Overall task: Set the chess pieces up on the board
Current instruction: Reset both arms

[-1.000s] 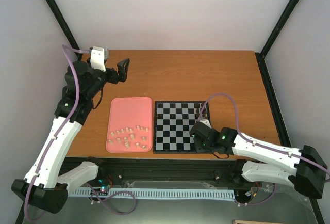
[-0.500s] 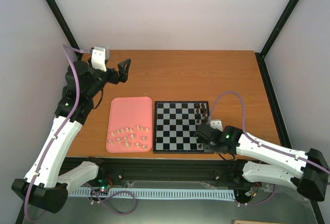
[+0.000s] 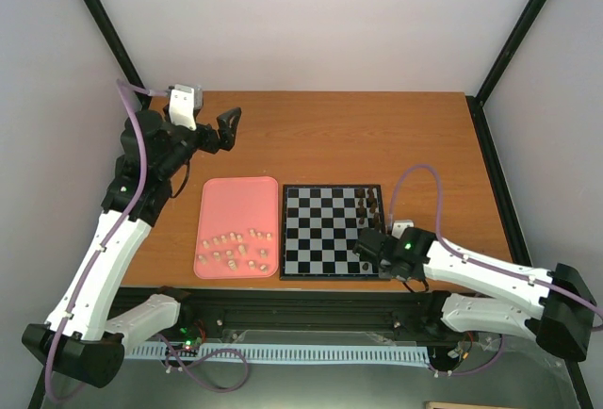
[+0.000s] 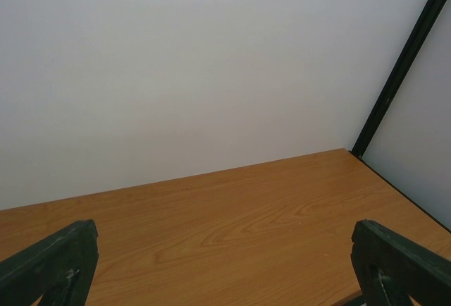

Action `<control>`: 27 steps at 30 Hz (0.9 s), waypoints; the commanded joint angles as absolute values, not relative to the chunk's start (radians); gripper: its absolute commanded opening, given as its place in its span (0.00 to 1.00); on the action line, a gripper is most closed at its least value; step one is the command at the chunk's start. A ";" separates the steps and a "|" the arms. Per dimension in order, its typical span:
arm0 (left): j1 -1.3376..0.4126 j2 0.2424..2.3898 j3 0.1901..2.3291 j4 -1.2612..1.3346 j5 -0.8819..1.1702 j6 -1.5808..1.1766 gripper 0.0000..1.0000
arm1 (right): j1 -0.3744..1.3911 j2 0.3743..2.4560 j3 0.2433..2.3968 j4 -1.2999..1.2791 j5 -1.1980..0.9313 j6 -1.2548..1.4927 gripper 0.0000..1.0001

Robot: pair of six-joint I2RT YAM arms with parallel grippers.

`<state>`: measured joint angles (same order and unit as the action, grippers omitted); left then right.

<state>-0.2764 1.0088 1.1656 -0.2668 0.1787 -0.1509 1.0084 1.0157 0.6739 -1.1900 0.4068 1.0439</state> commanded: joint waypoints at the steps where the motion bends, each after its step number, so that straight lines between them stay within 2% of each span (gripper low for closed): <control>1: -0.282 1.003 1.187 -0.239 0.193 -0.143 1.00 | 1.003 1.068 0.703 -1.203 0.455 1.062 0.32; 12: -0.282 1.006 1.187 -0.241 0.188 -0.138 1.00 | 1.002 1.100 0.657 -1.078 0.417 1.023 0.32; 27: -0.282 1.001 1.183 -0.242 0.181 -0.138 1.00 | 1.002 1.131 0.630 -1.036 0.396 0.998 0.32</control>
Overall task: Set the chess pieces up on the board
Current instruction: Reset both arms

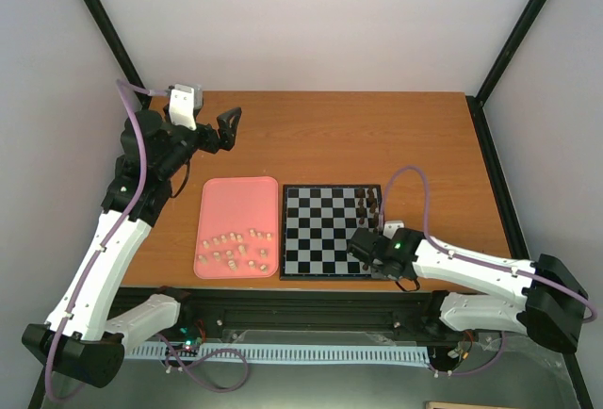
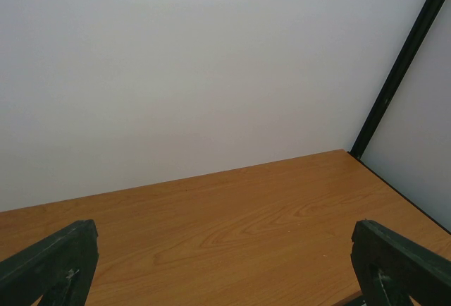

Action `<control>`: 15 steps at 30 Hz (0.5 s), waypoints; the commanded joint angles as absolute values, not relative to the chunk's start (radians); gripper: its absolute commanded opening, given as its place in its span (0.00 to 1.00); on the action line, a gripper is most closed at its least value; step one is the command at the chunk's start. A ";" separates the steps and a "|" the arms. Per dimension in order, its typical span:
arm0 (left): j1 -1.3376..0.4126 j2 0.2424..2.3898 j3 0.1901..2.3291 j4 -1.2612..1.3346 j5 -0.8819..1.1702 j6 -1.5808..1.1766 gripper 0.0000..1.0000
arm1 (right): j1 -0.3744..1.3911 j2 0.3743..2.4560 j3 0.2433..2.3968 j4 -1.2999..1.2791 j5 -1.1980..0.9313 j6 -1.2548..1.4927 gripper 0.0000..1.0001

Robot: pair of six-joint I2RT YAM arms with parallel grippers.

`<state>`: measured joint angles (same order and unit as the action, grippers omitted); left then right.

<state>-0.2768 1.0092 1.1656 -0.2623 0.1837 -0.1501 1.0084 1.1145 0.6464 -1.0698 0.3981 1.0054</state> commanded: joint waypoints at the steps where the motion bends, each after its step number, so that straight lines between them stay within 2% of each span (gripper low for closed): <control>1: -0.281 1.001 1.183 -0.242 0.182 -0.138 1.00 | 1.002 1.136 0.628 -1.037 0.396 1.000 0.32; 15: -0.281 1.006 1.181 -0.241 0.178 -0.137 1.00 | 1.002 1.130 0.632 -1.035 0.408 1.005 0.32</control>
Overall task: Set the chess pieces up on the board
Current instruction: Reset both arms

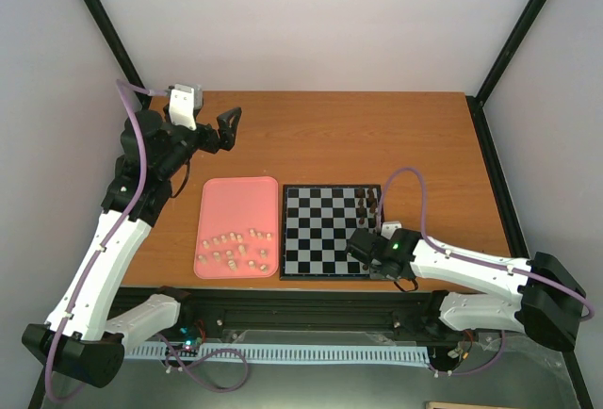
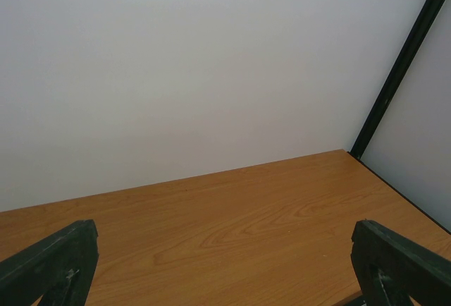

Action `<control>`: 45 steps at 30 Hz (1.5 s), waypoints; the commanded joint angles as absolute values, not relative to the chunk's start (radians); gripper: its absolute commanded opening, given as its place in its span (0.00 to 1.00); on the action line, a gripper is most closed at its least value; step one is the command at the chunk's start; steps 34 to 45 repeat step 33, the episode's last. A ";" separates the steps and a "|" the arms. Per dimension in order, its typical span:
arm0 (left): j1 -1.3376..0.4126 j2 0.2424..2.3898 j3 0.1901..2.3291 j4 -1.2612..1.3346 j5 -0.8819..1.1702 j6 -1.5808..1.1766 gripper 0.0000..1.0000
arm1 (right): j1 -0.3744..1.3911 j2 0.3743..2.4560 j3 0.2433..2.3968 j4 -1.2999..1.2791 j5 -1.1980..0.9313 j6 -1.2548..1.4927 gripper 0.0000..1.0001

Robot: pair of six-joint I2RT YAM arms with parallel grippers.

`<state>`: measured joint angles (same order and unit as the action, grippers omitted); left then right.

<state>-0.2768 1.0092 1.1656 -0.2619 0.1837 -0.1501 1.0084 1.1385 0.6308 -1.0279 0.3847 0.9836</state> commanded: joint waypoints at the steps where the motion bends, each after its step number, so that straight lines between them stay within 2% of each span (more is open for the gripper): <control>1: -0.282 1.004 1.182 -0.240 0.178 -0.136 1.00 | 1.002 1.127 0.634 -1.049 0.415 1.019 0.32; 9: -0.282 1.008 1.185 -0.242 0.182 -0.139 1.00 | 1.002 1.044 0.731 -1.157 0.499 1.062 0.33; 10: -0.282 1.010 1.186 -0.242 0.184 -0.139 1.00 | 1.002 1.036 0.750 -1.159 0.510 1.056 0.44; 11: -0.282 1.013 1.187 -0.242 0.186 -0.140 1.00 | 1.002 1.028 0.768 -1.155 0.526 1.046 0.93; 12: -0.282 1.015 1.187 -0.241 0.189 -0.140 1.00 | 1.002 1.020 0.789 -1.150 0.543 1.036 0.99; 26: -0.282 1.025 1.203 -0.252 0.192 -0.142 1.00 | 1.001 1.066 1.041 -0.830 0.704 0.726 1.00; 45: -0.282 1.028 1.201 -0.248 0.196 -0.153 1.00 | 1.002 1.065 1.045 -0.755 0.767 0.647 1.00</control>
